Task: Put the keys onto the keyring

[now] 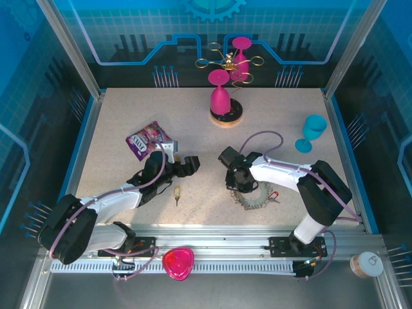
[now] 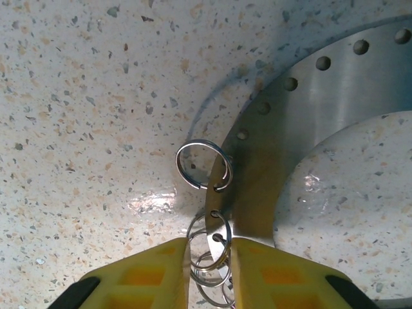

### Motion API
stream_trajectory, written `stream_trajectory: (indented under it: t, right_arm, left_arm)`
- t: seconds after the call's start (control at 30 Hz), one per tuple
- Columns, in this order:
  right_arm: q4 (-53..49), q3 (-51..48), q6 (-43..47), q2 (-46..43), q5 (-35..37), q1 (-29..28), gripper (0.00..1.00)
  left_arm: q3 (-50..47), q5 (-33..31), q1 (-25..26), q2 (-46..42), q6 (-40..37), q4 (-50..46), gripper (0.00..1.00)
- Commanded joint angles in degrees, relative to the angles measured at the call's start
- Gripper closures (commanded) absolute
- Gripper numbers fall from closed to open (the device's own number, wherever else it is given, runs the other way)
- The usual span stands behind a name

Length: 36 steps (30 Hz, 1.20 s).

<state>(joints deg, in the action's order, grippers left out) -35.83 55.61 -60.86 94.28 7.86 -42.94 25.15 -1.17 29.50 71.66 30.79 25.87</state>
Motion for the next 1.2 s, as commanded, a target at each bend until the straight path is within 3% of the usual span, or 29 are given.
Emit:
stream_trajectory:
  t: [0.0, 0.5, 0.77, 0.97, 1.17]
  right_arm:
    - [-0.4, 1.3, -1.4, 1.1, -0.5, 0.7, 0.78]
    - [-2.8, -2.5, -0.1, -3.5, -1.1, 1.4, 0.96]
    - [-4.2, -6.6, 1.6, -7.1, -2.6, 2.0, 0.98]
    - [-4.6, -6.1, 6.1, -8.0, -3.2, 2.8, 0.76]
    - [-6.5, -1.7, 26.6, -14.9, -3.3, 6.8, 0.66]
  left_arm:
    - [0.4, 0.7, 0.5, -0.4, 0.0, 0.3, 0.03]
    - [-0.3, 0.0, 0.6, -1.7, -0.4, -0.4, 0.03]
    - [-0.4, 0.0, 0.5, -1.6, -0.2, 0.1, 0.03]
    - [-0.4, -0.1, 0.4, -2.0, -0.7, -0.1, 0.03]
    - [-0.5, -0.6, 0.5, -3.6, -3.0, -1.6, 0.03]
